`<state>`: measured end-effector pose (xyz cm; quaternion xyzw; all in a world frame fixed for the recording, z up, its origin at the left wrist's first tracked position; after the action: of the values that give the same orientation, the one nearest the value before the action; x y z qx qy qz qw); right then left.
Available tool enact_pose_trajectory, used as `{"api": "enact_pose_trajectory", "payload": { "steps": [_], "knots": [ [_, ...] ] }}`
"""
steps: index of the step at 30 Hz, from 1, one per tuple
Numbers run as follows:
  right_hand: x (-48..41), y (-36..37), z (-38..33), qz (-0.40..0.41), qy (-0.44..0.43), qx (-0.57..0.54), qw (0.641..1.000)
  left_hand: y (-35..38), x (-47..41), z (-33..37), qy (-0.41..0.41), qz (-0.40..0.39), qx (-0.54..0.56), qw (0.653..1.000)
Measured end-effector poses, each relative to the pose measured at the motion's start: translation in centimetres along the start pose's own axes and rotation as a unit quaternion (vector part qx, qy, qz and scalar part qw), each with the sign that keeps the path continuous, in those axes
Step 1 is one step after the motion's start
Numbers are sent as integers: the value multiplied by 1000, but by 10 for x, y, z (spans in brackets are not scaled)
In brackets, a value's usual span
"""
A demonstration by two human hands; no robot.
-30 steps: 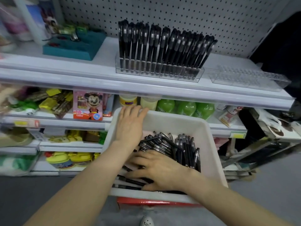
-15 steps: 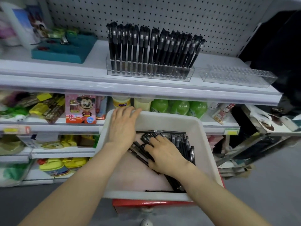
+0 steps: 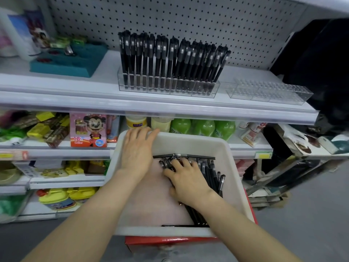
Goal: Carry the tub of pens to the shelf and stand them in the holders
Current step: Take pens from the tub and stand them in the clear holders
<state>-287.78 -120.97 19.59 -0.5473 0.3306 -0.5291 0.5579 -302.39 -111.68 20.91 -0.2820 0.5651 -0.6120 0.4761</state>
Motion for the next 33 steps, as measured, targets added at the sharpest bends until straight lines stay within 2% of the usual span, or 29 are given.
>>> {"api": "enact_pose_trajectory", "payload": {
  "steps": [5, 8, 11, 13, 14, 17, 20, 23, 29, 33],
  "knots": [
    [6, -7, 21, 33, 67, -48, 996, 1, 2, 0, 1, 0, -4, 1000],
    [8, -10, 39, 18, 80, -164, 983, 0, 2, 1, -4, -6, -6, 1000],
    [15, -25, 55, 56, 89, -370, 923, -1, 2, 2, -4, -11, -11, 1000],
    [24, -31, 69, 90, 151, -448, 876, -1, 2, 2, -5, -12, -10, 1000],
    [29, -32, 75, 102, 188, -440, 872, -1, 2, 1, -6, -11, -9, 1000],
    [34, -25, 81, 67, 246, -334, 907, -1, 1, 3, -8, -14, -9, 1000],
    [28, -20, 67, -32, 244, -301, 921, -2, 1, 3, -9, -27, -9, 1000],
    [22, -20, 64, -68, 242, -290, 924, -3, 2, 3, -8, -32, -13, 999],
    [18, -12, 78, -77, 275, -444, 849, -2, -1, 3, -1, -31, -3, 1000],
    [18, -18, 85, -50, 228, -520, 822, -5, 1, 3, 1, -49, -10, 999]
  ]
}}
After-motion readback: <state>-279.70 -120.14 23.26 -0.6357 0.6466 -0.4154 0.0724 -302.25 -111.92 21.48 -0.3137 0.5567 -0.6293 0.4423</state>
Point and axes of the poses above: each hand's wrist, its own x-axis away from the middle knuckle, its own y-axis out of the palm, z = x × y, the point moved 2 cm from there along -x, towards the middle knuckle, and after that the axes turned 13 degrees about -z, right-handed, at the moved point
